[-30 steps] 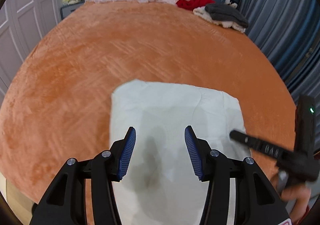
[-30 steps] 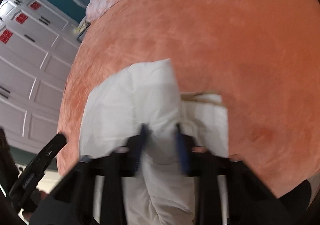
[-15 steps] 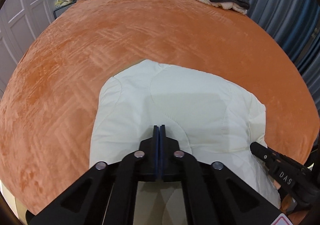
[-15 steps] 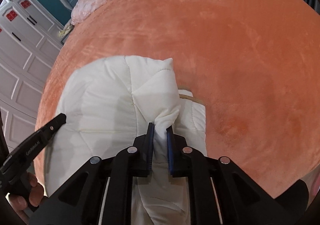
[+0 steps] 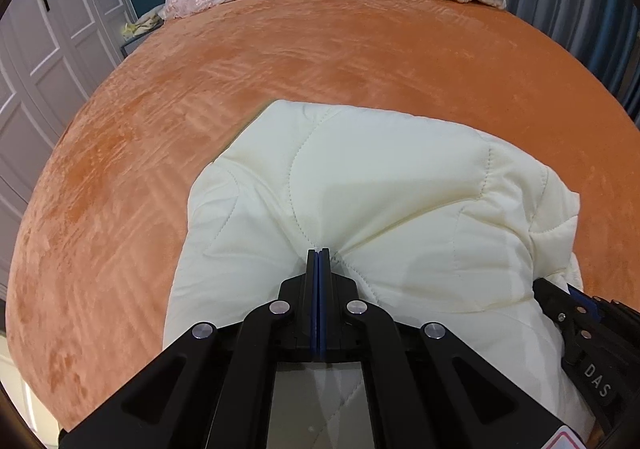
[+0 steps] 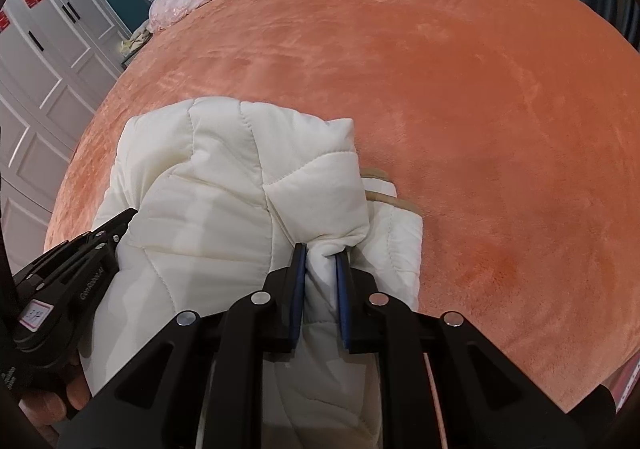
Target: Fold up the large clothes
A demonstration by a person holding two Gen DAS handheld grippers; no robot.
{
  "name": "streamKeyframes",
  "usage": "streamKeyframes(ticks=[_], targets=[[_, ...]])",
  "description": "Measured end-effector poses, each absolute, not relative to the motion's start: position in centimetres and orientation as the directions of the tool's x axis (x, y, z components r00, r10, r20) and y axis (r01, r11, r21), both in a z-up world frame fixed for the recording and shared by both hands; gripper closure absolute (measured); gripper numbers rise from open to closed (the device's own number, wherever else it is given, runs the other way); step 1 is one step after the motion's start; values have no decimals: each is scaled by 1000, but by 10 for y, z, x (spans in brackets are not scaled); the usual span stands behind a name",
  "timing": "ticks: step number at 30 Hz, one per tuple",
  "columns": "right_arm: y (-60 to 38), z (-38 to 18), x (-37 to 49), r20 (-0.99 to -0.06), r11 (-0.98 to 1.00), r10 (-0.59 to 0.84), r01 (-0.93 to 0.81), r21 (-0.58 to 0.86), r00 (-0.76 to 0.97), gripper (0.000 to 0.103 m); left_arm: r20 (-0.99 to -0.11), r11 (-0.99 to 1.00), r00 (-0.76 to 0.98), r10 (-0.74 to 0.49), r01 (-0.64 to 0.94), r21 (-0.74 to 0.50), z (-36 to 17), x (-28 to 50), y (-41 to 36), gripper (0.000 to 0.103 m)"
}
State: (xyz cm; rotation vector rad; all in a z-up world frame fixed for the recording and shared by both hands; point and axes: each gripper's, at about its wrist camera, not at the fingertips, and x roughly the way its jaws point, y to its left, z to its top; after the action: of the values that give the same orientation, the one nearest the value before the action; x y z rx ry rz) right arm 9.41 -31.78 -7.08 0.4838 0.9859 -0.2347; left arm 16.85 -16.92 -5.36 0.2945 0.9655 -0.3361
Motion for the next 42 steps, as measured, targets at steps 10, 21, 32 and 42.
streamKeyframes(ticks=[10, 21, 32, 42], targets=[[-317, -76, 93, -829, 874, 20, 392, 287, 560, 90, -823, 909, 552, -130, 398, 123, -61, 170, -171, 103], [-335, -61, 81, -793, 823, 101, 397, 406, 600, 74, -813, 916, 559, -164, 392, 84, -52, 168, -161, 103], [-384, -43, 30, -718, 644, 226, 452, 617, 659, 30, -852, 953, 462, -246, 274, -126, -13, 159, -90, 35], [-359, -73, 65, -695, 562, 395, 441, 700, 601, 27, -848, 900, 303, -435, 113, -421, -48, 181, -55, 18]])
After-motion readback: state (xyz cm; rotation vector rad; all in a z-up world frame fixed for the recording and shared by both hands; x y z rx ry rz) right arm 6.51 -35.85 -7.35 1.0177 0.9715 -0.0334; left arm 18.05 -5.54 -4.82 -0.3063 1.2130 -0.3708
